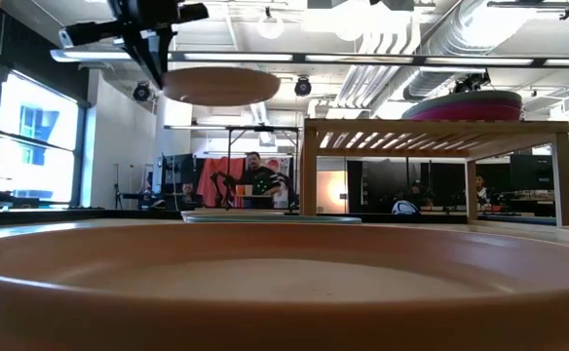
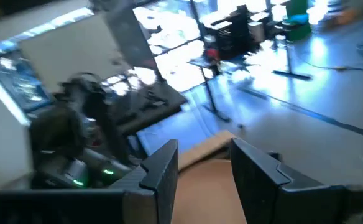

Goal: Place and stack plates onto a shelf
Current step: Stack the light brown plate on the green plate on the shelf

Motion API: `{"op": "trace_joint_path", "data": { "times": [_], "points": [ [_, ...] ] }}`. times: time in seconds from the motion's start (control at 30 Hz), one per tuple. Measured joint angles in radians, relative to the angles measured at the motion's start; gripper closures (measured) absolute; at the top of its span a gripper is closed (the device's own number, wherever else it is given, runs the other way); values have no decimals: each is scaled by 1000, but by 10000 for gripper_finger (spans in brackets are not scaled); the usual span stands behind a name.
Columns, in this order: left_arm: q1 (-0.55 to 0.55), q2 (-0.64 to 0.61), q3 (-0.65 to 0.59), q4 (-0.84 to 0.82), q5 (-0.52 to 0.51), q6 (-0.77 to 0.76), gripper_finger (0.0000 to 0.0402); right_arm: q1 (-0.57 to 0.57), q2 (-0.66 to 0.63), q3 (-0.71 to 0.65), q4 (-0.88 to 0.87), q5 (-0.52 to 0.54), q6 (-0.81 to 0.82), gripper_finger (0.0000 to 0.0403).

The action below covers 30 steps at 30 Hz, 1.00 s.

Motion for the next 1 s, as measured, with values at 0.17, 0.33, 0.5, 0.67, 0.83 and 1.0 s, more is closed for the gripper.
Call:
{"op": "trace_joint_path", "data": {
  "times": [0.17,0.33,0.5,0.67,0.83,1.0],
  "points": [
    [40,-18,0,102,0,114,401,-23,0,74,-158,58,4,273],
    [63,-10,0,203,0,207,401,-41,1,103,-300,90,126,273],
    [73,4,0,288,1,322,401,-47,5,101,-432,90,251,273],
    [73,14,1,348,12,410,401,-46,31,101,-519,75,336,273],
    [72,27,0,343,34,437,401,-45,74,101,-569,22,389,273],
    [71,38,-1,336,56,426,401,-44,124,101,-577,-15,401,273]
  ]
}}
